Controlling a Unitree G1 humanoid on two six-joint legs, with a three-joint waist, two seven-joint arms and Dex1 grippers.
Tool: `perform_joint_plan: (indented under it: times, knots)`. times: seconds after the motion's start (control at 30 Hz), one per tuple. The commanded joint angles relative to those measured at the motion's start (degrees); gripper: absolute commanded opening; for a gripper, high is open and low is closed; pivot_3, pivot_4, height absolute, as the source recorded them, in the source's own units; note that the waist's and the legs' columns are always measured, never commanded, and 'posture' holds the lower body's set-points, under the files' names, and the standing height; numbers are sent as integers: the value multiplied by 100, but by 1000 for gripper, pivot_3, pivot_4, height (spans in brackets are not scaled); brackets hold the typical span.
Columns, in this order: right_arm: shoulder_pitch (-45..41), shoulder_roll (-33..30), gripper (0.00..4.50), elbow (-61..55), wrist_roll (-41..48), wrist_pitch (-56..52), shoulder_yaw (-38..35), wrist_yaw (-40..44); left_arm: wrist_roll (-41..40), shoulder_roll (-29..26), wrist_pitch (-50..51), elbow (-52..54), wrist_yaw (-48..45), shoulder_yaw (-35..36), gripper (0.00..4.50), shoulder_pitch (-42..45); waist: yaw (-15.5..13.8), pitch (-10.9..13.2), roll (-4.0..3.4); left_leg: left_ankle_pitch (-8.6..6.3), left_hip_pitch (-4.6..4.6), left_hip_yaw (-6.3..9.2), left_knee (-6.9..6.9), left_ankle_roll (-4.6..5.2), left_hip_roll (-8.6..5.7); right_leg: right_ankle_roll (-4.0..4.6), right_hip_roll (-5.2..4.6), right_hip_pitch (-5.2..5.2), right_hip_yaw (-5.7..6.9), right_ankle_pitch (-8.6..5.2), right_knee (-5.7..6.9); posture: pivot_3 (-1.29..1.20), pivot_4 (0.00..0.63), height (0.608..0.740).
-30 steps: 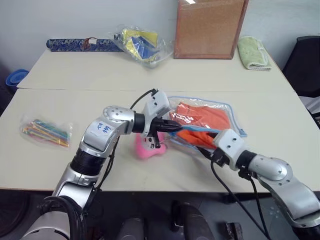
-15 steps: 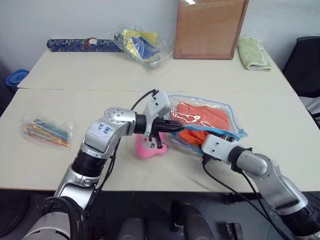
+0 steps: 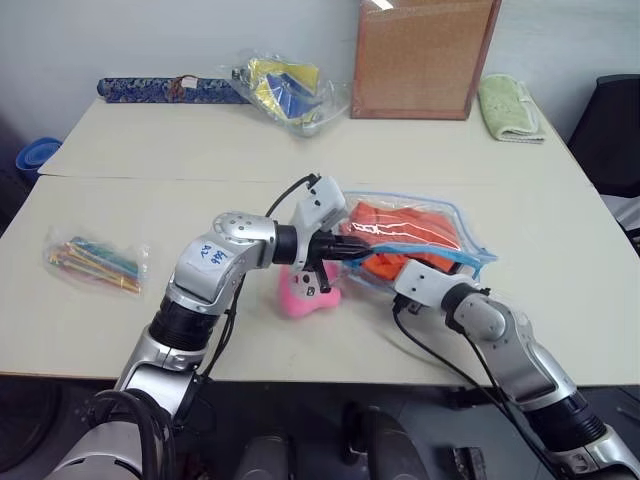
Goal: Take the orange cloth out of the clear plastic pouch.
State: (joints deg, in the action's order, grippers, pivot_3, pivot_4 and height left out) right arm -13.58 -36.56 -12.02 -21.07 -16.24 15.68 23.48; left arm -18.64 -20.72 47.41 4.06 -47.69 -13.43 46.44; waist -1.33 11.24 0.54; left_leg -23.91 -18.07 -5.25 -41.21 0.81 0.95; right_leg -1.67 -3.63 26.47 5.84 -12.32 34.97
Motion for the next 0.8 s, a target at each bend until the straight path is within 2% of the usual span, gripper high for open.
perform_joint_plan:
  times: [0.03, 0.3, 0.53, 0.8]
  knots:
    - [312, -342, 16, -393, 11, 251, -71, 459, 172, 79, -261, -253, 227, 80, 0, 192, -6, 0, 0, 0, -1, 1, 0, 0, 0, 0, 0, 0, 1, 0, 0, 0, 150, 740]
    - [1056, -1156, 16, -1493, 552, 2130, -381, 1195, 595, 233, -1028, -1429, 586, 166, 0, 573, 2, 0, 0, 0, 0, -1, 6, -1, 0, 0, 8, 2, 1, 0, -9, 0, 150, 740]
    - [2314, -2214, 16, -1519, 906, 3692, -1034, 1750, 1044, 173, -1795, -2597, 852, 251, 0, 949, -21, 1, 1, 1, -2, -2, 6, 1, -6, -5, 8, 0, 10, 3, -19, 0, 150, 740]
    - [2938, -2403, 16, -981, 901, 4284, -1796, 1813, 1211, -180, -2277, -3245, 1051, 363, 0, 1181, 1, 2, 3, 1, 0, -6, 13, 2, -1, -6, 6, -1, 4, 3, -22, 0, 150, 740]
